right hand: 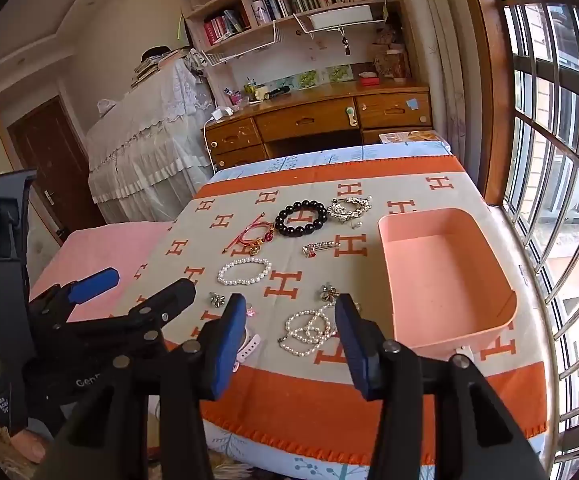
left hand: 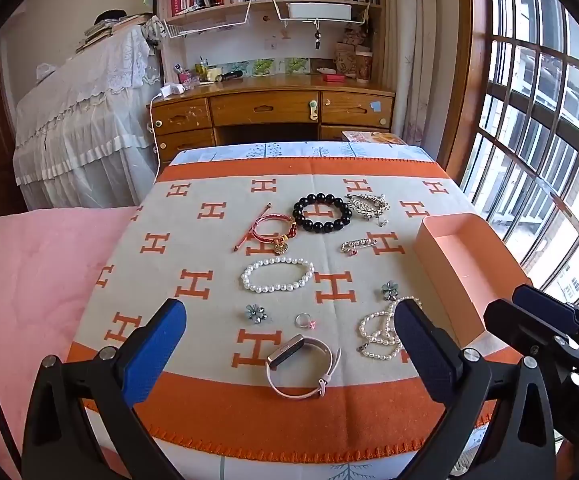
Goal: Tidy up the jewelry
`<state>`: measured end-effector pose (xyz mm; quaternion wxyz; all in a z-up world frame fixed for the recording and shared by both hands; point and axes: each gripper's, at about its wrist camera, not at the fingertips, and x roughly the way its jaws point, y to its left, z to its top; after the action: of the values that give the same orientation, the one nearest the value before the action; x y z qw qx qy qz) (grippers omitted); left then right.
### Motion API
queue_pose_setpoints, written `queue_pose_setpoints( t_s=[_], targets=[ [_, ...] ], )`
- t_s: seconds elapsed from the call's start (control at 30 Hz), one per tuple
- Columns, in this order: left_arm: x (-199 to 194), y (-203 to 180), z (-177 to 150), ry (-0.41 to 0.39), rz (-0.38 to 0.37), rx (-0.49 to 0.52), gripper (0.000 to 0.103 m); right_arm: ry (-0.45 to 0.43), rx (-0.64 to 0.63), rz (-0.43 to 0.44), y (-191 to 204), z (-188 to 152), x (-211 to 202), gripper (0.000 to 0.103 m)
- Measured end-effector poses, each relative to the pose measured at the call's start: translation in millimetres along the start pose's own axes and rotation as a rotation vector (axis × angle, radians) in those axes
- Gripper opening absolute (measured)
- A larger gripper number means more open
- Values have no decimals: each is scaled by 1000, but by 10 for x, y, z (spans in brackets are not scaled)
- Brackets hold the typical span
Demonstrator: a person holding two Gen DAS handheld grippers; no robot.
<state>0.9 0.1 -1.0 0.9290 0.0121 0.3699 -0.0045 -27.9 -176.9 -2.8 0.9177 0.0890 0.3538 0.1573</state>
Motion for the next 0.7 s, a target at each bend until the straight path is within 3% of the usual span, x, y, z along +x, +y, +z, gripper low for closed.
queue_pose_setpoints(
  t_s=[0.1, 0.7],
  targets=[
    [11, 85, -10, 0, -19, -21, 102, 1, -19, -26, 44, -32, -8, 57],
    [-69, 19, -74, -8, -18, -5, 102, 6, -6, -38, 24, -63, 40, 57]
  ],
)
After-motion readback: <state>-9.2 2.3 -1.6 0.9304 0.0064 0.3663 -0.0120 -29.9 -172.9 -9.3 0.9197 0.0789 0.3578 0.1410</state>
